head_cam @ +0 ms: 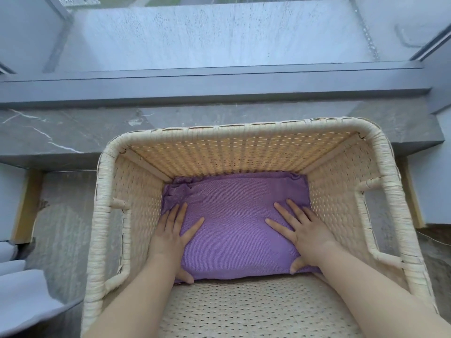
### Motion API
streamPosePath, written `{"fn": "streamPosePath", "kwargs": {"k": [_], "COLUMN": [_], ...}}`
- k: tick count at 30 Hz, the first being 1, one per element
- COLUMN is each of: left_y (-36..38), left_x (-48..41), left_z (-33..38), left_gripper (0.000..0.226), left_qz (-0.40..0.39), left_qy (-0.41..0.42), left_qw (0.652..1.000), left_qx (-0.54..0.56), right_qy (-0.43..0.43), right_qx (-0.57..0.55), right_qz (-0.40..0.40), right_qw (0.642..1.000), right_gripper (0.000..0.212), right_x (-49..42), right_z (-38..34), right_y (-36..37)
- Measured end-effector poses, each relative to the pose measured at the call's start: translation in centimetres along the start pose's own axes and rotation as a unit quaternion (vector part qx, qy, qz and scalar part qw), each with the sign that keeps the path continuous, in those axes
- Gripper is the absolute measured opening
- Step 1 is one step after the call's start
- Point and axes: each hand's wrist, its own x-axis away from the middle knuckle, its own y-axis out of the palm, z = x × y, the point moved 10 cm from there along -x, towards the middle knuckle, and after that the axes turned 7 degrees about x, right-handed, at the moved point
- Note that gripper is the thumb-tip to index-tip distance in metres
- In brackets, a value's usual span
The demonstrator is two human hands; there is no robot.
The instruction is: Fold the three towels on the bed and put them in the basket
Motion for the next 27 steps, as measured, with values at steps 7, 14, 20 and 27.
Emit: {"fn": "streamPosePath", "kwargs": {"k": [7, 14, 20, 27], "left_y": [-4.7, -3.9, -4.2, -9.0], "left_x": [0.3, -2.1, -2.0, 3.2], "left_z": [-2.2, -4.6, -4.0, -3.4], "left_gripper": [0.128, 0.108, 0.111, 0.079], "left_qz": [0.087, 0.043, -0.034, 0.054], "left_qy": [-0.046, -0.13, -0.131, -0.044], "left_qw": [0.99, 0.991, 0.982, 0.995], "left_qx": [0.096, -0.001, -0.134, 0.066], "right_qy": [0.129, 0.17, 0.166, 0.156], "right_qx": [-0.188, -0.181, -0.08, -0.145], "right_qz": [0.129, 0.09, 0.046, 0.112], "right_qw": [0.965, 0.965, 0.982, 0.971], "right_gripper": [0.123, 0.096, 0.115, 0.082], "right_x": [0.7, -1.9, -1.3, 4.5], "right_z": [3.9, 6.1, 5.8, 4.7], "right_y": [-5.1, -3.0, -3.2, -7.4]}}
